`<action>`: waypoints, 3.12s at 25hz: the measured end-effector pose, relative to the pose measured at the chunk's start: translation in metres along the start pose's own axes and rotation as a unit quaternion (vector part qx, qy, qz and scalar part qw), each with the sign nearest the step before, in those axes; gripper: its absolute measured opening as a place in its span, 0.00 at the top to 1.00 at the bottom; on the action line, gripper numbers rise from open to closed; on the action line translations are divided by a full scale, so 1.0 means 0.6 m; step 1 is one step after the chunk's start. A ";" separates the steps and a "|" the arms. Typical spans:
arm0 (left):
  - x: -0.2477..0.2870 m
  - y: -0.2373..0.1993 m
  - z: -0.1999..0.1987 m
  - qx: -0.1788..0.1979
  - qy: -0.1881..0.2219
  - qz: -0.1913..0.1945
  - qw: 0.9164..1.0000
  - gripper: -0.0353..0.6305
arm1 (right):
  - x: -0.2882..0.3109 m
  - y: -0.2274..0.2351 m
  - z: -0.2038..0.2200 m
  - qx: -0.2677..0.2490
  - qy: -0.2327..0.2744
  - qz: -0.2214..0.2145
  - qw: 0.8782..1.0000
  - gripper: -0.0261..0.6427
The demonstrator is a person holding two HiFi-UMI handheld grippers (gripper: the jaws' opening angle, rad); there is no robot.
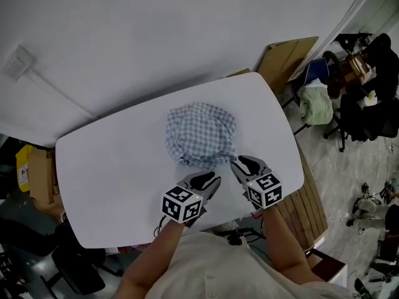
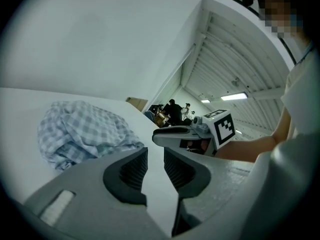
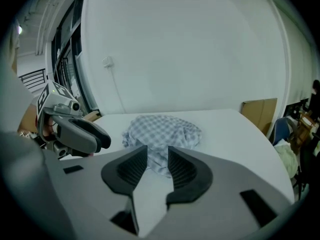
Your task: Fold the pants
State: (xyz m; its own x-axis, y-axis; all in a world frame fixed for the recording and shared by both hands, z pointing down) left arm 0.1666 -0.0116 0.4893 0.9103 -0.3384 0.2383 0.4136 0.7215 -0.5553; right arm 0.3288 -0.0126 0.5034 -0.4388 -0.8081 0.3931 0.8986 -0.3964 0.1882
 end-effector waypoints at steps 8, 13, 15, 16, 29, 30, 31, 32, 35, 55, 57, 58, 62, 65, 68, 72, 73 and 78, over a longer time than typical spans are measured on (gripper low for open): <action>0.078 -0.013 0.014 -0.020 -0.034 -0.014 0.999 0.79 | 0.041 0.048 0.045 -0.034 -0.070 -0.025 0.997 0.75; 0.099 -0.030 0.023 -0.013 -0.056 -0.036 0.998 0.78 | 0.066 0.064 0.067 -0.045 -0.104 -0.046 0.992 0.75; 0.108 -0.034 0.027 -0.015 -0.060 -0.043 0.997 0.78 | 0.074 0.068 0.070 -0.051 -0.116 -0.053 0.991 0.75; 0.112 -0.035 0.028 -0.016 -0.062 -0.045 0.997 0.78 | 0.077 0.069 0.068 -0.054 -0.118 -0.057 0.990 0.78; 0.148 -0.030 0.007 0.169 -0.099 -0.103 0.975 0.70 | 0.081 0.065 -0.005 0.054 -0.129 -0.120 0.983 0.92; 0.148 -0.027 0.005 0.183 -0.100 -0.103 0.972 0.69 | 0.082 0.061 -0.013 0.061 -0.131 -0.125 0.982 0.92; 0.149 -0.024 0.003 0.197 -0.103 -0.104 0.969 0.69 | 0.084 0.057 -0.022 0.068 -0.134 -0.130 0.980 0.92; 0.149 -0.023 0.001 0.211 -0.108 -0.107 0.966 0.69 | 0.085 0.054 -0.030 0.073 -0.137 -0.134 0.979 0.92; 0.149 -0.026 -0.003 0.251 -0.121 -0.123 0.953 0.69 | 0.088 0.048 -0.049 0.074 -0.147 -0.142 0.976 0.92; 0.077 -0.061 -0.127 0.110 0.001 -0.113 0.988 0.90 | 0.067 0.114 -0.057 -0.007 -0.045 -0.124 0.991 0.68; 0.066 -0.059 -0.154 0.105 0.015 -0.111 0.988 0.90 | 0.072 0.117 -0.040 -0.061 -0.055 -0.107 0.991 0.68; 0.061 -0.059 -0.166 0.104 0.020 -0.110 0.988 0.90 | 0.075 0.117 -0.034 -0.081 -0.058 -0.100 0.990 0.67; 0.041 -0.064 -0.196 0.092 0.030 -0.113 0.989 0.90 | 0.088 0.111 -0.023 -0.160 -0.052 -0.072 0.983 0.65; 0.022 -0.070 -0.204 0.069 0.039 -0.109 0.991 0.90 | 0.097 0.100 -0.027 -0.280 -0.041 -0.044 0.958 0.64; 0.008 -0.066 -0.213 0.065 0.039 -0.097 0.992 0.90 | 0.112 0.090 -0.033 -0.372 -0.030 -0.042 0.927 0.63; -0.009 -0.056 -0.234 0.083 0.033 -0.079 0.993 0.90 | 0.135 0.087 -0.059 -0.392 -0.027 -0.075 0.916 0.63; -0.013 -0.054 -0.241 0.088 0.032 -0.076 0.993 0.90 | 0.135 0.087 -0.071 -0.391 -0.025 -0.087 0.916 0.69; -0.060 -0.050 -0.287 0.106 0.053 -0.079 0.990 0.90 | 0.109 0.068 -0.162 -0.391 -0.009 -0.136 0.910 0.91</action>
State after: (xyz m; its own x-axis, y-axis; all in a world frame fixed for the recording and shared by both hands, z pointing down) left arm 0.1189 -0.1249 0.3603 0.8317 -0.5104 0.2186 0.5552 0.7613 -0.3349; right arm 0.3366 -0.1239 0.4491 -0.6379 -0.6297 0.4434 0.4761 -0.7750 -0.4156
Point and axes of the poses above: the fingertips, and each gripper's own axes: x forward along the fingers, y to its right, z out of its underside, the point moved 7 cm from there along -x, backward along the fingers, and after that the axes turned 13 degrees about y, right-handed, at the moved point
